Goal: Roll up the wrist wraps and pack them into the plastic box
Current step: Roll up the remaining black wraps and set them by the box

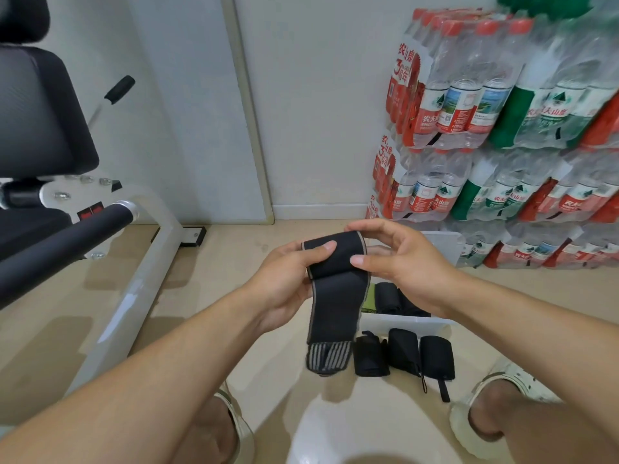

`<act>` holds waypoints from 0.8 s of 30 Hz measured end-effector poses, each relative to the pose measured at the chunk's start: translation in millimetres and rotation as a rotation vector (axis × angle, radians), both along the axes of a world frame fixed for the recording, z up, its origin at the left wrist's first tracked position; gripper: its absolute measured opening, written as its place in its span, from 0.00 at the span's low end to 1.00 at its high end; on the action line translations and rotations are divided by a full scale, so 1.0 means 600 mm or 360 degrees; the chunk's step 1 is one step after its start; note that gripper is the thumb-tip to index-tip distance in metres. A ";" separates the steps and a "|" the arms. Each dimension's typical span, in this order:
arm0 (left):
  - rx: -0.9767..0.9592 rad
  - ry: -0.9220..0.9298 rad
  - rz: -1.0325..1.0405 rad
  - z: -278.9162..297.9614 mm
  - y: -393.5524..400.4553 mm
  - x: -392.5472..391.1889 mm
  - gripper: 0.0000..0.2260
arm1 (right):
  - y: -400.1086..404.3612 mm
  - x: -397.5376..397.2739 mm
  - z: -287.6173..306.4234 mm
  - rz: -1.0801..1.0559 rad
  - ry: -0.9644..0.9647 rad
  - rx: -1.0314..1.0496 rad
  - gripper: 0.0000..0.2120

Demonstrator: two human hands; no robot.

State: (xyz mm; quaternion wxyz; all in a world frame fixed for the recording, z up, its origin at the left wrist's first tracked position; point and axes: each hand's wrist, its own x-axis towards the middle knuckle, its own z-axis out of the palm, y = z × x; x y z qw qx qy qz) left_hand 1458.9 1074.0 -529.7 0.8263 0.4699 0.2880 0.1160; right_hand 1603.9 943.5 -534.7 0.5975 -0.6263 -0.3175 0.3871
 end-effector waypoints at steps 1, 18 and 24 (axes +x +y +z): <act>0.0025 -0.0010 0.0027 0.000 0.001 0.000 0.16 | 0.001 0.000 0.001 -0.0005 0.0052 0.0006 0.21; 0.0209 0.0019 0.0001 0.002 -0.006 -0.002 0.19 | 0.007 -0.006 -0.005 0.0006 0.0239 -0.0014 0.15; 0.0075 0.0149 -0.0132 0.005 -0.007 -0.005 0.15 | 0.005 -0.007 -0.004 -0.0044 0.0182 -0.0002 0.16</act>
